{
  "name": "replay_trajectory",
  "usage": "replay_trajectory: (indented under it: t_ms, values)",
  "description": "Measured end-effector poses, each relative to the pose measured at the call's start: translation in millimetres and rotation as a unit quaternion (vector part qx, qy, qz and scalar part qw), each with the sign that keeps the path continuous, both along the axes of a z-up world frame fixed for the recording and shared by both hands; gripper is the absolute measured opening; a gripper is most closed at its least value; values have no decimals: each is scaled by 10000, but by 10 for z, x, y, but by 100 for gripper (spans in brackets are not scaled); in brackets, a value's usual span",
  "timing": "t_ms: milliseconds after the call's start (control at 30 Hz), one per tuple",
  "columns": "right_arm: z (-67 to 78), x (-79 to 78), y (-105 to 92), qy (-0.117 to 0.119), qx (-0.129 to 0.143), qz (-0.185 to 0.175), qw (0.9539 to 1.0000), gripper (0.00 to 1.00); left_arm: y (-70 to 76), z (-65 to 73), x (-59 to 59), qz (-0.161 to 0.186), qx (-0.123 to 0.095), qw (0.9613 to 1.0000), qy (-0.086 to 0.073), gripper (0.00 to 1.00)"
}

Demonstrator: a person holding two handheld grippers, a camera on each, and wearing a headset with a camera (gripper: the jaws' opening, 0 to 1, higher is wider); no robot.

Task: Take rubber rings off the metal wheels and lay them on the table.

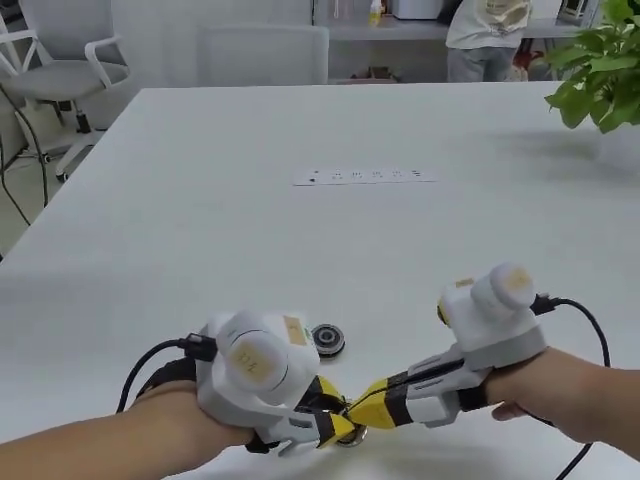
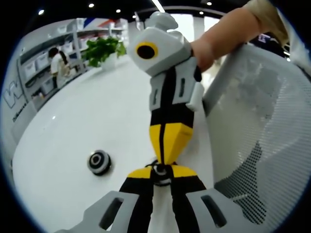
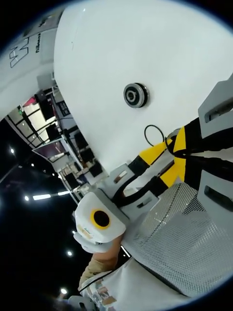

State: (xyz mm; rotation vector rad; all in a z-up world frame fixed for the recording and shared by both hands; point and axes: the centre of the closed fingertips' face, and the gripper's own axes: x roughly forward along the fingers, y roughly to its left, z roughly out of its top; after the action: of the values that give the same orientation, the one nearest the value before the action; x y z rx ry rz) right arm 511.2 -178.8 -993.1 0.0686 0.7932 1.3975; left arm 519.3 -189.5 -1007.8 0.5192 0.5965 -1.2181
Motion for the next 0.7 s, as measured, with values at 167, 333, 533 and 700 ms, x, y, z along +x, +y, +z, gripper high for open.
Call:
replay_trajectory:
  t_ms: [167,333,533,700]
  values:
    - [33,29,-30,-43,28,-73,10000,0,31,12,-4,-62,12,10000,33,14]
    - [72,35,-19,-34,93,-91,9999,0,103,87,-63,-156,-55,9998,86,21]
    - [113,32,8,-44,154,-85,9998,0,163,247,-80,-44,-293,9995,75,30]
    - [169,85,40,-84,228,-136,9996,0,300,391,-26,152,-458,9988,-25,36]
